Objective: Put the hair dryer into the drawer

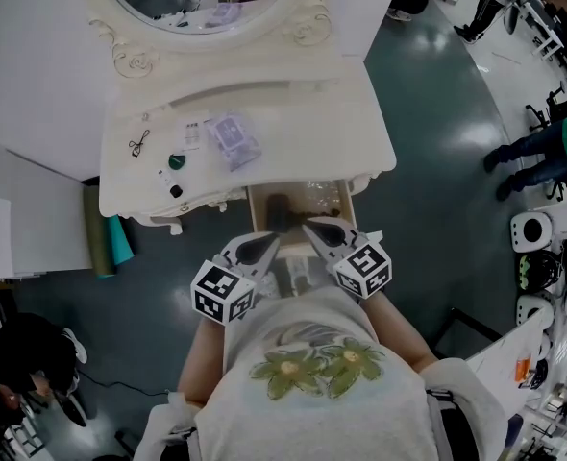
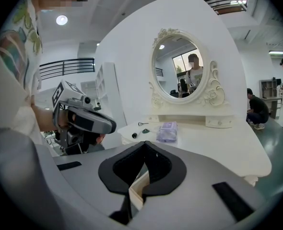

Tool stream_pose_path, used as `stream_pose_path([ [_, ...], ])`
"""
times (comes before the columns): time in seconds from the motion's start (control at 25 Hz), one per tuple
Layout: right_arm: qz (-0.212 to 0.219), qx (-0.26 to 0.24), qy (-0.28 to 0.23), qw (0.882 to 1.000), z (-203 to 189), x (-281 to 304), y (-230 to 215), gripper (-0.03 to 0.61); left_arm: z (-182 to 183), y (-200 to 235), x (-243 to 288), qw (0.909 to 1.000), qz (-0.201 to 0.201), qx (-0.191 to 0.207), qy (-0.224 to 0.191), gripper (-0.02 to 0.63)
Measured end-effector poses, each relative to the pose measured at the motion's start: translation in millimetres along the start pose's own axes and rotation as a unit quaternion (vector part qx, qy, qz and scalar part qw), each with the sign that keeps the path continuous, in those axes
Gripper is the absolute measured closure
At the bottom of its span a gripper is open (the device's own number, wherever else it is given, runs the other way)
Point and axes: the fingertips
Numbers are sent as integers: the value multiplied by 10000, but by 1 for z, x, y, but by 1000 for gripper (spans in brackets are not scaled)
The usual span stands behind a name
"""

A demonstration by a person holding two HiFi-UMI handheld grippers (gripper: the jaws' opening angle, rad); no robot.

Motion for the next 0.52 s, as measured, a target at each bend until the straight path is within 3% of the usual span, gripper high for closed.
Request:
stream_pose_path([
  [0.52,6,40,41,10000,-4,-1,-2,557,-3,0,0,10000,53,-44,19,603],
])
Point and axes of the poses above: the fingertips, and each gripper's own axes: x forward along the fingers, y to its left, z out of its top, and after that the axes turned 9 degrees about -y, right-handed
